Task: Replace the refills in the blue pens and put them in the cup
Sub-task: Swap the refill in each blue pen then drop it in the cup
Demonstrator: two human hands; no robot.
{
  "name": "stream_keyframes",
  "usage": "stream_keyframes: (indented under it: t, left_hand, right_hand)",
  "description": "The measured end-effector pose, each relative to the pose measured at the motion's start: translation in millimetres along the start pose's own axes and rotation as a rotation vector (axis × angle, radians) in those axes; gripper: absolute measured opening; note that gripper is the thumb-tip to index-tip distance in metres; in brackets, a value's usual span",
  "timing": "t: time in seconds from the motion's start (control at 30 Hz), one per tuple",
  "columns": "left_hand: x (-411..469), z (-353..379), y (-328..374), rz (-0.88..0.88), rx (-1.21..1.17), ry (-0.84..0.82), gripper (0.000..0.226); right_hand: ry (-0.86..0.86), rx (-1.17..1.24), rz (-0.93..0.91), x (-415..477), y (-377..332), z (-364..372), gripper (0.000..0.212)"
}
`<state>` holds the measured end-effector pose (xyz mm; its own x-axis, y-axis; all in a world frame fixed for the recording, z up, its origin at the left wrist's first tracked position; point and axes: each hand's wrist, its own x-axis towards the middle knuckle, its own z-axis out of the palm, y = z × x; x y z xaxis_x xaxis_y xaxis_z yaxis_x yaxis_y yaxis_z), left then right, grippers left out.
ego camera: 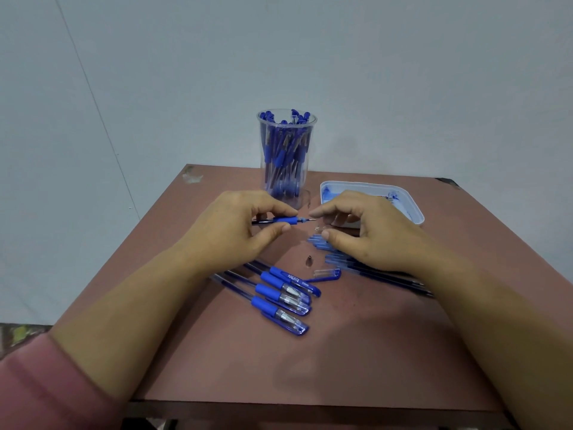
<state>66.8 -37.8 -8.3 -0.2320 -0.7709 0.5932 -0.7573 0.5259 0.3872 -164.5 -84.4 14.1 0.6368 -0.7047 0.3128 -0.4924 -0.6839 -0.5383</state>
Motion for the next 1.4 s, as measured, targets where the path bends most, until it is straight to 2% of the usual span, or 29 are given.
stream_keyframes:
  t: [0.07,0.17,0.33,0.47,0.53,0.6,0.7,0.77,1.0,1.2,1.33,1.4]
  left_hand:
    - [0.4,-1.1,-1.1,0.002,0.000,0.016,0.022]
    - [0.8,-2.4,-3.0,0.006,0.008,0.039,0.023]
    - [1.2,-2.4,-5.0,0.000,-0.008,0.046,0.021]
    - [1.5,-2.2,-5.7,0.008,0.006,0.055,0.021]
    - [1.4,-2.2,-5.8,0.005,0.009,0.054,0.021]
    - [1.5,-2.5,-6.4,0.005,0.010,0.048,0.021]
    - [1.8,-3.1,-7.3,0.007,0.005,0.048,0.021]
    - [1.8,-2.7,-6.4,0.009,0.000,0.045,0.021]
    - [0.6,-1.3,-1.9,0.020,-0.016,0.035,0.021]
    - [-0.8,1.2,2.4,0.016,-0.040,0.009,0.020]
    - [-0.6,0.3,3.5,0.016,-0.028,-0.001,0.020]
    - [-0.5,0.4,3.5,0.010,-0.029,-0.008,0.020]
  right_hand:
    - [0.018,-0.003,0.063,-0.4,3.0,-1.6,0.025]
    - [-0.053,-0.038,0.105,-0.7,3.0,0.5,0.014]
    - [-0.144,-0.177,0.036,4.3,-2.8,14.3,0.022]
    - [-0.167,-0.255,0.022,9.4,-0.2,19.9,0.014]
    - [-0.156,-0.188,0.042,8.2,-1.8,14.7,0.010]
    - [-0.071,-0.037,0.072,6.2,-2.9,6.5,0.003]
    - [0.102,0.089,0.046,3.8,-0.4,-1.7,0.017]
    - [0.137,0.113,0.023,3.0,0.4,-1.6,0.024]
    - [0.158,0.122,-0.027,5.2,-2.3,4.9,0.026]
    - [0.116,0.155,-0.031,6.2,-2.7,12.4,0.018]
    - [0.085,0.092,-0.045,9.1,0.9,15.0,0.006]
    - [0.051,0.064,-0.043,9.2,2.5,14.7,0.010]
